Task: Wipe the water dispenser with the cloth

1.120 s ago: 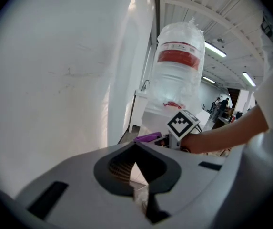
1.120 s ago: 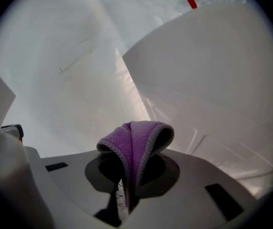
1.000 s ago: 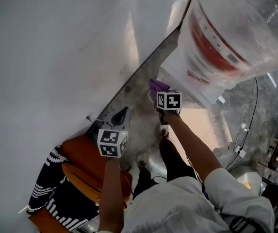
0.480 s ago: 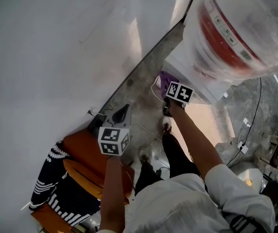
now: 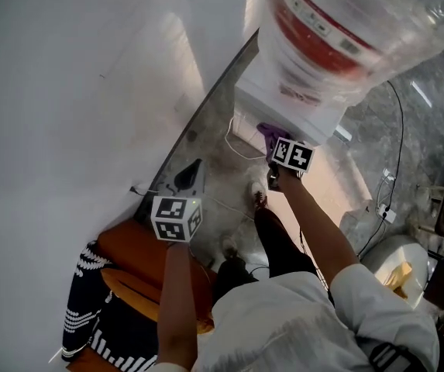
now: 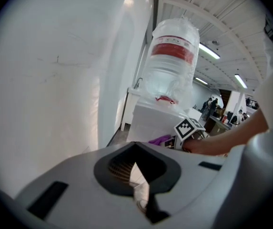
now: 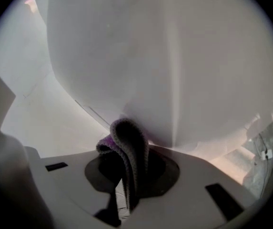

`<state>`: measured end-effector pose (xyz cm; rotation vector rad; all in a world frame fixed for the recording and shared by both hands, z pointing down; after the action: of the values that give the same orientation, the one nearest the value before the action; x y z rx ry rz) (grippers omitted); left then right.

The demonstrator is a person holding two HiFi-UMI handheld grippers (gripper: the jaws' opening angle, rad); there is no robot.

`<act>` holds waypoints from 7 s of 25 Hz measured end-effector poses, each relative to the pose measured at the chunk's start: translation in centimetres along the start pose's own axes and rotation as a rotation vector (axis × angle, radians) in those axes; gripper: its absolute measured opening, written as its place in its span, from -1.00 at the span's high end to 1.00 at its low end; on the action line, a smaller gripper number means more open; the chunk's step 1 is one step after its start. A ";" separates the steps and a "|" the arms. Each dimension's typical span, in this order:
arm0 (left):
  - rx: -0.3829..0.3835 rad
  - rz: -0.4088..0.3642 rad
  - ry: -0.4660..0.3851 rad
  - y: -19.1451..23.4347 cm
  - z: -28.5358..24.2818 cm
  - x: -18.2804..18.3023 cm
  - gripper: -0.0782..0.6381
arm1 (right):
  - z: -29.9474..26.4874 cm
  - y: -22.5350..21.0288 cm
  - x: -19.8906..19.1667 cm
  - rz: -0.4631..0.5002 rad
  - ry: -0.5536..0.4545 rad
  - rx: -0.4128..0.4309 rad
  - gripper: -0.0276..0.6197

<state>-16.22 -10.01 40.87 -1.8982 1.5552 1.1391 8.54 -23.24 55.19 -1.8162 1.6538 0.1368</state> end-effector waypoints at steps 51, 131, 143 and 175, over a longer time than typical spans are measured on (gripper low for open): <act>0.054 0.245 0.053 3.6 -6.6 -12.3 0.76 | -17.7 3.9 -7.6 0.094 -0.001 0.249 0.75; -0.068 0.206 0.232 2.1 -19.5 -30.7 0.76 | -23.3 -20.6 -19.3 -0.063 0.098 -0.150 0.74; -0.109 0.113 0.217 -6.5 -11.2 -23.9 0.76 | -5.6 -22.0 -15.9 0.163 0.030 -0.174 0.74; -0.081 -0.508 -0.505 -17.7 23.7 16.1 0.76 | 53.2 7.5 2.9 0.700 -0.735 0.203 0.74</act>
<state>-6.55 3.30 11.49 -1.7258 0.7164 1.3119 20.81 2.81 9.76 -0.8049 1.5798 0.8005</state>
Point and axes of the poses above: the fingertips, and each gripper's own axes: z backward along the fingers, y to its left, x out of its top, the point moved 6 cm from there along z, backward along the fingers, and after that the axes turned 3 degrees about -z, right-handed, at the moved point
